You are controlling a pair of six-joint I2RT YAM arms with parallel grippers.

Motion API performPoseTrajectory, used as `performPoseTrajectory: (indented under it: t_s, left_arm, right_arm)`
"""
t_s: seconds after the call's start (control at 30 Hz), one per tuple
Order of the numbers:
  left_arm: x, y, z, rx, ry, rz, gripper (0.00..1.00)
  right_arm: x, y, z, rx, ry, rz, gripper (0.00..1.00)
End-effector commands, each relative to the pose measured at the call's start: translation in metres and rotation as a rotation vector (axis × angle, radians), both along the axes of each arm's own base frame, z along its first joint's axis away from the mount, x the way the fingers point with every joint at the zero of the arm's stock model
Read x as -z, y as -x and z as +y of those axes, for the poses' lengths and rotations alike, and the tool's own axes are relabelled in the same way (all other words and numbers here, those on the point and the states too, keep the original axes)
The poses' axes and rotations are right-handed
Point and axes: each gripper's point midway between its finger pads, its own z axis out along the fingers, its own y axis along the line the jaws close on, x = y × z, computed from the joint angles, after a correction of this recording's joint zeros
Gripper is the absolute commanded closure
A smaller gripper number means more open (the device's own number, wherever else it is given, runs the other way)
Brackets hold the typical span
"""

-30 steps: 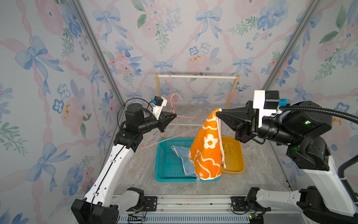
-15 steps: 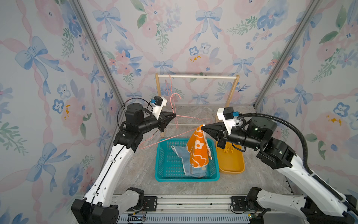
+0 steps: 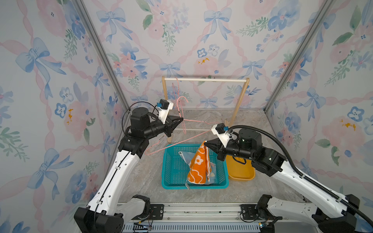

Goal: Remove the clothespins securing towels to the hanger
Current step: Place the towel in the basket.

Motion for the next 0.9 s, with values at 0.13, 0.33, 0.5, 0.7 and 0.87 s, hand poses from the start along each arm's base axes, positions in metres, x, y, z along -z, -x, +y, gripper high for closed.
performPoseTrajectory:
  t_s: [0.13,0.33,0.5,0.7,0.87]
  left_arm:
    - [-0.012,0.005,-0.001,0.006,0.024,-0.034,1.00]
    - [-0.015,0.008,0.001,0.002,0.027,-0.046,1.00]
    - [-0.017,0.009,0.001,0.000,0.028,-0.049,1.00]
    - [-0.019,0.010,0.001,0.000,0.032,-0.056,1.00]
    - [-0.022,0.012,0.002,-0.001,0.034,-0.061,1.00]
  right_arm:
    - [0.051,-0.011,0.003,0.065,0.081,0.057,1.00]
    - [0.092,-0.018,0.003,0.106,0.138,0.115,1.00]
    - [0.117,-0.017,0.001,0.142,0.160,0.133,1.00]
    - [0.150,-0.019,-0.010,0.213,0.201,0.181,1.00]
    - [0.180,-0.026,-0.022,0.296,0.274,0.217,1.00]
